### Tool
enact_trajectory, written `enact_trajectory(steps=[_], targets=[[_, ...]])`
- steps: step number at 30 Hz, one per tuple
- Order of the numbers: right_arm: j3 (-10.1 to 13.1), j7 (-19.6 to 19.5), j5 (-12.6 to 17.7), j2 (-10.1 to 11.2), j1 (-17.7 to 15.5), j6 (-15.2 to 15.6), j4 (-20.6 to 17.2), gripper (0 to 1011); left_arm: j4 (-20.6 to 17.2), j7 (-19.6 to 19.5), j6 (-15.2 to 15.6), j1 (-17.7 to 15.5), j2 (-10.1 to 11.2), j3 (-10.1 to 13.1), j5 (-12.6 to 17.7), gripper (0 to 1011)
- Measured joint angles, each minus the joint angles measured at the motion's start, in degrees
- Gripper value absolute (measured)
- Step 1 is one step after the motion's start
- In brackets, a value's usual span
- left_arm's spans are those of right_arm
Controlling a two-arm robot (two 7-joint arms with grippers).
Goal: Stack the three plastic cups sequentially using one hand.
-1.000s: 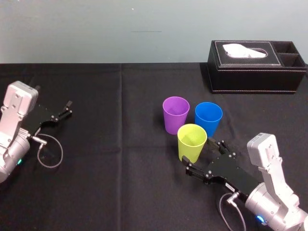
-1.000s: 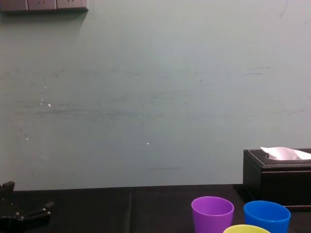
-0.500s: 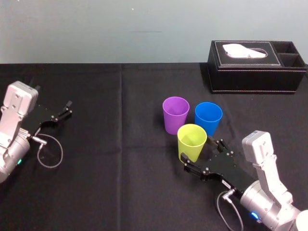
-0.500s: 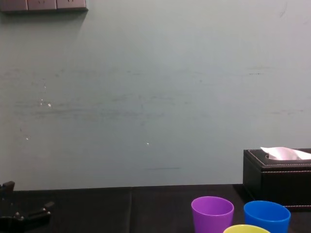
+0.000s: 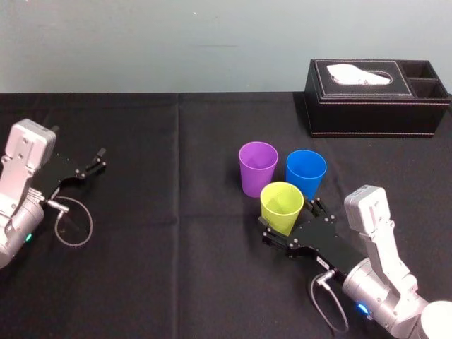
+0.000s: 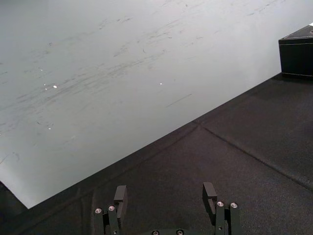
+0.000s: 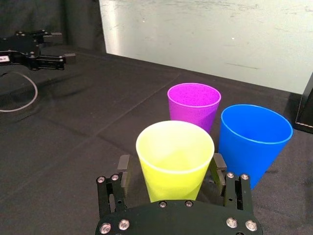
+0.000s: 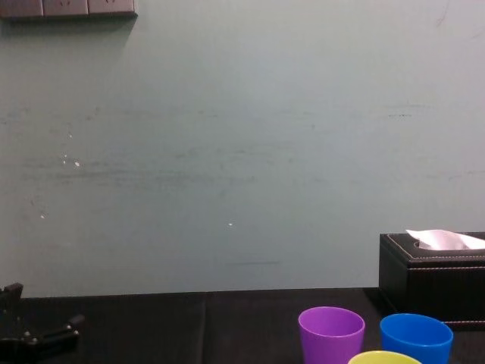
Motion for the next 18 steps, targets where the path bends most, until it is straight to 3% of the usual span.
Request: enact_trajectory(steps=[10, 18], targets=[[0.56, -0.49, -1.01, -1.88, 0.37, 0.05, 0.86, 1000, 0.0, 0.0, 0.0, 0.0, 0.0, 0.0, 0.0, 1011], [0.56, -0.52, -1.03, -1.88, 0.38, 0.02, 0.86, 1000, 0.0, 0.0, 0.0, 0.0, 0.0, 0.0, 0.0, 1012]])
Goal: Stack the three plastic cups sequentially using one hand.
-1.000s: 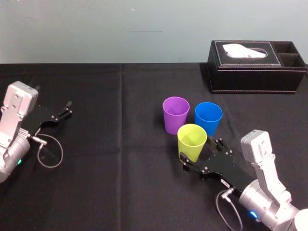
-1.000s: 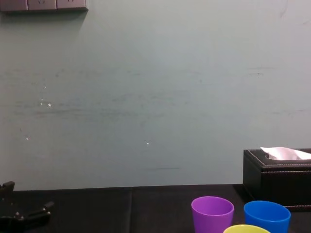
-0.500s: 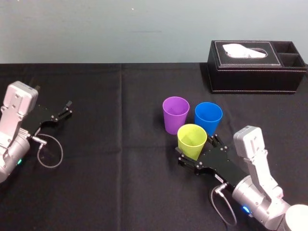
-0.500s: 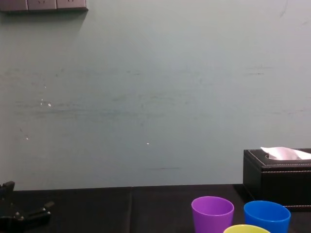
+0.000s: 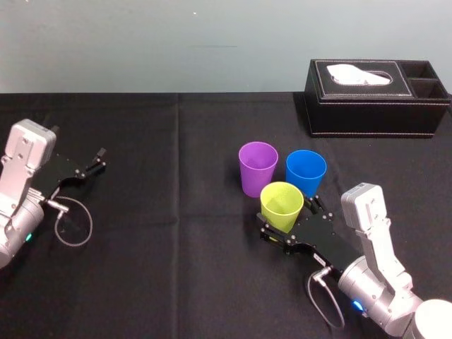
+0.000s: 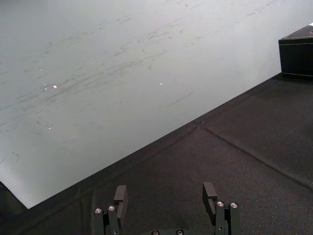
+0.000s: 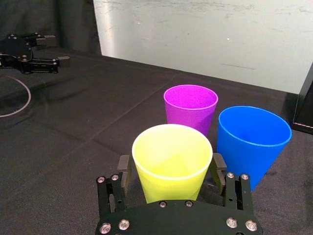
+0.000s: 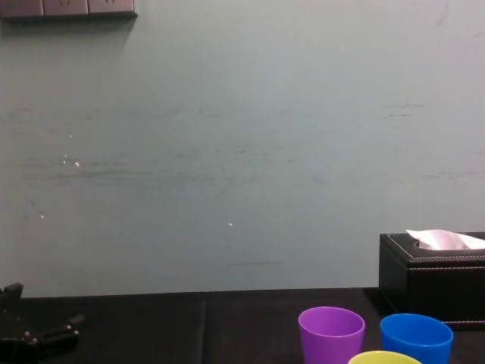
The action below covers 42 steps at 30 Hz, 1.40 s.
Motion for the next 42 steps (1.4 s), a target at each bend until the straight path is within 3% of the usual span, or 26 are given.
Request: enact_trajectory(steps=[4, 13, 20, 25, 35, 42], targets=[[-0.02, 0.01, 0.02, 0.04, -0.02, -0.02, -0.02, 989, 0.0, 0.0, 0.0, 0.0, 0.0, 0.0, 0.0, 1011], [-0.07, 0.01, 0.06, 0.09, -0.04, -0.06, -0.07, 778, 0.0, 0.0, 0.0, 0.0, 0.0, 0.0, 0.0, 1011], [-0.08, 0.02, 0.08, 0.13, -0.04, -0.08, -0.14, 741, 0.0, 0.0, 0.0, 0.0, 0.0, 0.0, 0.0, 1011], [0.59, 1.01, 0.92, 0.66, -0.49, 0.6, -2.3, 731, 0.0, 0.0, 0.0, 0.0, 0.0, 0.0, 0.0, 1011], [1.6, 2.83, 5.5, 2.15, 0.42, 8.6, -8.89, 731, 0.0, 0.0, 0.0, 0.0, 0.0, 0.0, 0.0, 1011], [0.6, 2.12, 6.59, 2.56, 4.6, 13.94, -11.5, 731, 0.0, 0.0, 0.0, 0.0, 0.0, 0.0, 0.0, 1011]])
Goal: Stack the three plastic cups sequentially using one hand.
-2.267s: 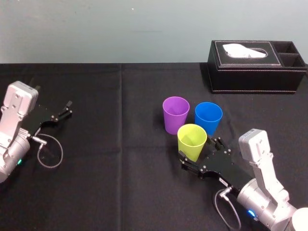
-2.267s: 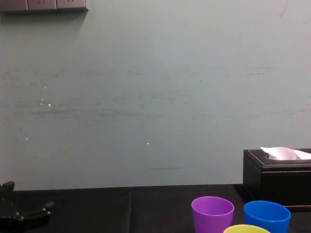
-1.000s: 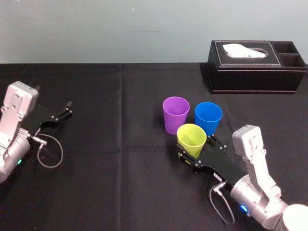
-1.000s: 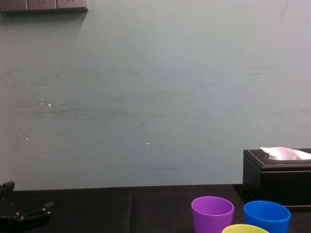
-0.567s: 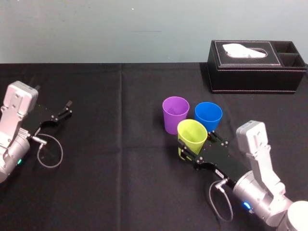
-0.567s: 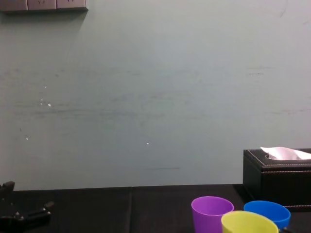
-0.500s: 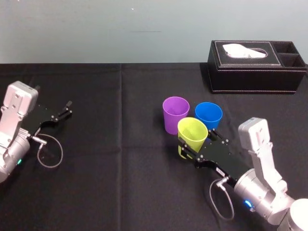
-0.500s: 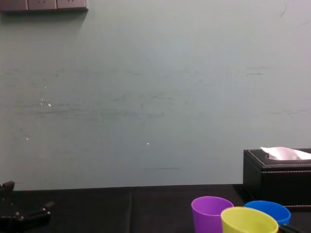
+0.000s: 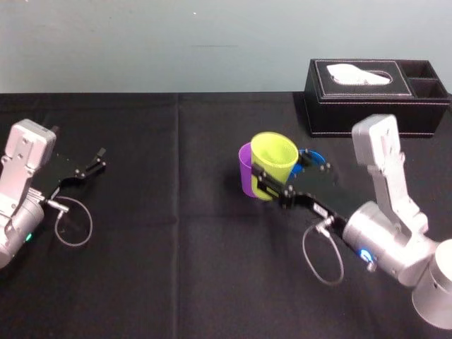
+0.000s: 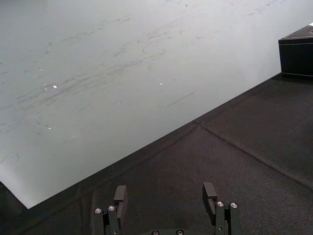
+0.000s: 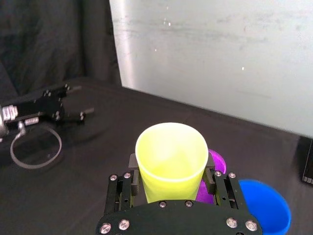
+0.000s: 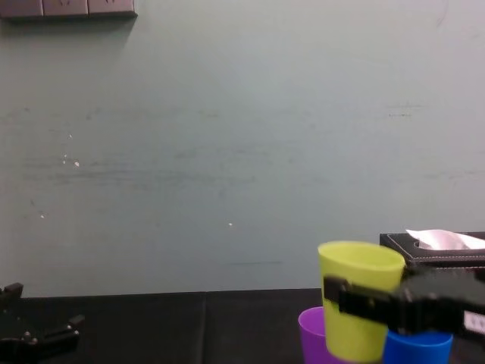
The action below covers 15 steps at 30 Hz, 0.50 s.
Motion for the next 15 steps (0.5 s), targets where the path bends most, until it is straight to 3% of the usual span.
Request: enact_trajectory(steps=[5, 15], targets=[[-0.91, -1.34, -0.21, -0.89, 3.23, 1.55, 0.27, 731, 0.0, 0.0, 0.0, 0.0, 0.0, 0.0, 0.0, 1011], [-2.85, -4.22, -2.05, -4.17, 9.4, 3.52, 4.73, 731, 0.0, 0.0, 0.0, 0.0, 0.0, 0.0, 0.0, 1011]])
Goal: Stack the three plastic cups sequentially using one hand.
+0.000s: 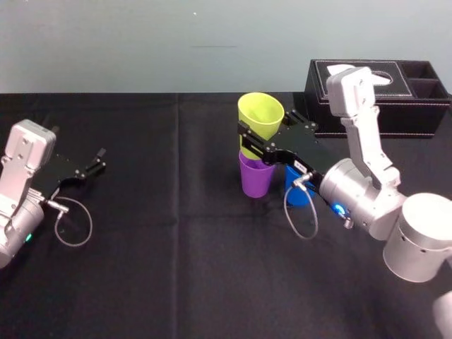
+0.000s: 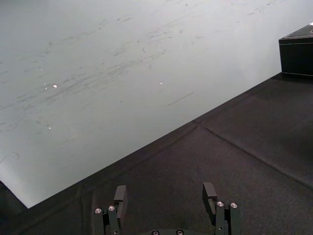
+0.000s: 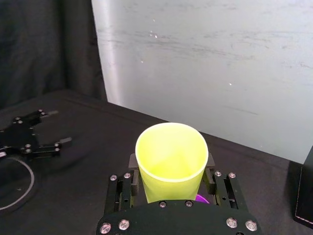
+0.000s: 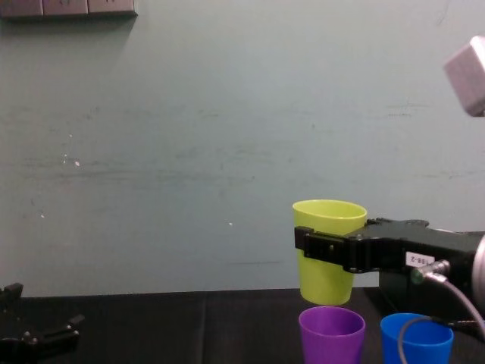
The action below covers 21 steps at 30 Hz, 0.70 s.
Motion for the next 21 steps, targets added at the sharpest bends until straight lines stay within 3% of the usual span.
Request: enact_trajectory(steps=[9, 21], targets=[[-0.6, -1.59, -2.24, -2.38, 2.67, -0.74, 5.42, 731, 0.0, 0.0, 0.0, 0.0, 0.0, 0.0, 0.0, 1011], [-0.2, -1.54, -3.62, -3.61, 2.97, -2.27, 8.17, 731, 0.0, 0.0, 0.0, 0.0, 0.0, 0.0, 0.0, 1011]])
